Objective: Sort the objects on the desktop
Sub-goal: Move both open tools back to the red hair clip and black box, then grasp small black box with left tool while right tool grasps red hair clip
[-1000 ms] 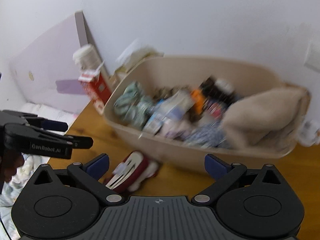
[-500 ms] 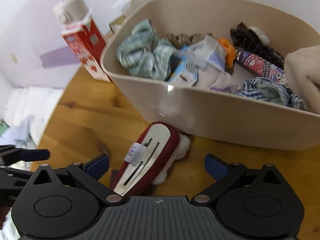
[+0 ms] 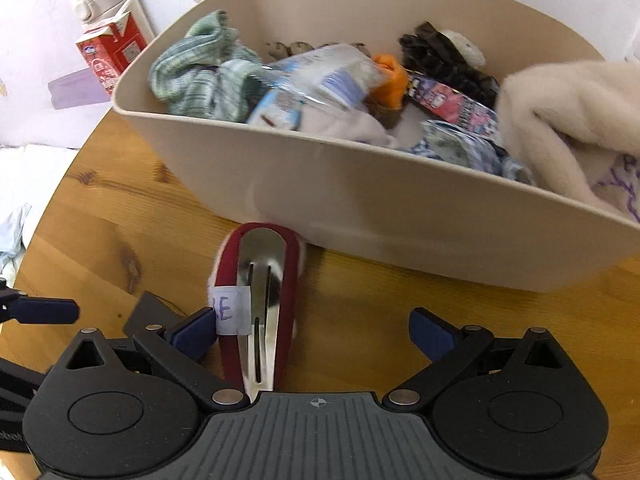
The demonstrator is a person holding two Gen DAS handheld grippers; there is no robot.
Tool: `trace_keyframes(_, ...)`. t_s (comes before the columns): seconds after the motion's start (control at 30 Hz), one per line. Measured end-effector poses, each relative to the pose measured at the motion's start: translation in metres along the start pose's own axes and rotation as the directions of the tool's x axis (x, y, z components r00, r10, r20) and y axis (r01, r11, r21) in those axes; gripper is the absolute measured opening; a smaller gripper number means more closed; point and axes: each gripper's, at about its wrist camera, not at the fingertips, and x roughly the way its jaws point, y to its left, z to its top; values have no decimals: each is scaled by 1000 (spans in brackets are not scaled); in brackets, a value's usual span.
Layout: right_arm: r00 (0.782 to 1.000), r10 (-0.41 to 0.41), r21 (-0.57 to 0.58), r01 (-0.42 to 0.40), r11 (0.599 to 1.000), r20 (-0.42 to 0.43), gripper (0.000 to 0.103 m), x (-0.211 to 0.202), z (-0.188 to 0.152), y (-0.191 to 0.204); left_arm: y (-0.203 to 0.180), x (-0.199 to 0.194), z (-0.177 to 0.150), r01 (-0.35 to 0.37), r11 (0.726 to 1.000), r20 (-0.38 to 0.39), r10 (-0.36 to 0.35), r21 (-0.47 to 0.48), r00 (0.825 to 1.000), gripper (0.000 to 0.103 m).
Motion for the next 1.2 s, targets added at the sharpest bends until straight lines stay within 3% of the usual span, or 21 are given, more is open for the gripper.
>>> trace_keyframes(0.13, 999, 38, 4, -37, 999, -17, 103, -3, -3, -8, -14, 6, 1, 2, 999, 1, -2, 35, 1000, 77)
trace_keyframes(0.53, 996, 92, -244, -95, 965, -23, 103, -4, -6, -9, -38, 24, 1, -72, 983, -5, 74, 168, 997, 77)
trace_keyframes(1.0, 985, 174, -94, -173, 980, -4, 98, 14, 2, -11, -25, 30, 14, -117, 985, 36, 113, 130, 993, 76)
trace_keyframes(1.1, 979, 201, -81, -199, 977, 19, 87, 13, 1, -12, -25, 30, 15, -113, 983, 61, 105, 141, 993, 68)
trace_keyframes(1.17, 969, 246, -80, -244, 966, 21, 70, 12, 1, -9, -28, 28, 15, -113, 979, 79, 101, 167, 992, 47)
trace_keyframes(1.2, 963, 268, -79, -266, 961, 14, 57, 12, 1, -8, -30, 28, 15, -112, 976, 84, 98, 186, 992, 46)
